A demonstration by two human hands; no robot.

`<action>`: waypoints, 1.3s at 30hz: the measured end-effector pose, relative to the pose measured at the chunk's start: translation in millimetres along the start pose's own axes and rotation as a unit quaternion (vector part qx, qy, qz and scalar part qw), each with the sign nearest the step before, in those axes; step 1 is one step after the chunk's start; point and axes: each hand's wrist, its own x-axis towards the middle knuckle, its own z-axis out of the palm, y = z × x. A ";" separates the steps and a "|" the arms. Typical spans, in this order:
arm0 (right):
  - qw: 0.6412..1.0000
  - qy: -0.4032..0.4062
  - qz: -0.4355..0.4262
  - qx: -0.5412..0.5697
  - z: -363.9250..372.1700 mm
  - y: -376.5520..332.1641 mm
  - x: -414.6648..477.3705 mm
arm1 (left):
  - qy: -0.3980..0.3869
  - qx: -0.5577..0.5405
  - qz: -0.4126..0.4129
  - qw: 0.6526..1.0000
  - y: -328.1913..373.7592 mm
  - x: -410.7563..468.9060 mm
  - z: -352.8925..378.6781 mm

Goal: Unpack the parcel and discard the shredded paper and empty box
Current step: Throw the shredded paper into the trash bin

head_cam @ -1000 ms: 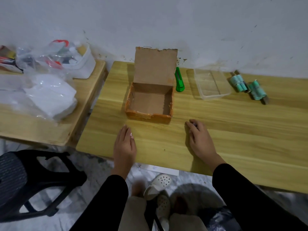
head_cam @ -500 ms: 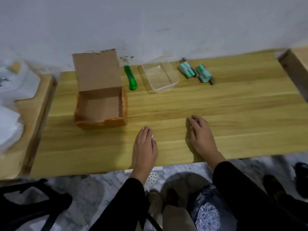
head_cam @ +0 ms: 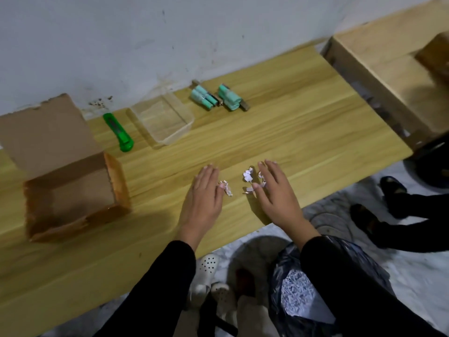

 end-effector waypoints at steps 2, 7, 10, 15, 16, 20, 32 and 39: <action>1.000 -0.005 0.018 -0.002 4.1 -2.4 -1.5 | 0.042 0.010 -0.041 0.998 -21.8 -1.9 -6.7; 0.998 -0.025 -0.004 -0.051 29.8 -27.4 3.4 | 0.056 0.045 -0.074 0.995 -63.1 -10.0 -19.7; 0.997 -0.040 -0.014 -0.067 47.5 -45.9 11.1 | 0.047 0.057 -0.059 0.995 -68.5 -11.1 -23.4; 0.981 0.026 -0.083 -0.173 74.8 -62.9 15.2 | 0.039 0.063 -0.047 0.996 -76.6 -16.1 -27.5; 0.978 0.038 -0.094 -0.180 76.6 -64.2 15.2 | 0.037 0.061 -0.043 0.996 -78.0 -17.0 -27.7; 0.975 0.016 -0.147 -0.166 75.1 -61.1 12.7 | 0.029 0.055 -0.042 0.997 -77.0 -17.4 -27.1; 0.991 0.112 0.049 -0.055 15.5 11.0 -66.5 | -0.008 0.016 0.012 1.000 -4.3 5.9 2.1; 0.897 0.301 0.321 0.022 -32.9 83.8 -178.9 | -0.097 0.032 0.169 0.980 94.4 23.9 62.5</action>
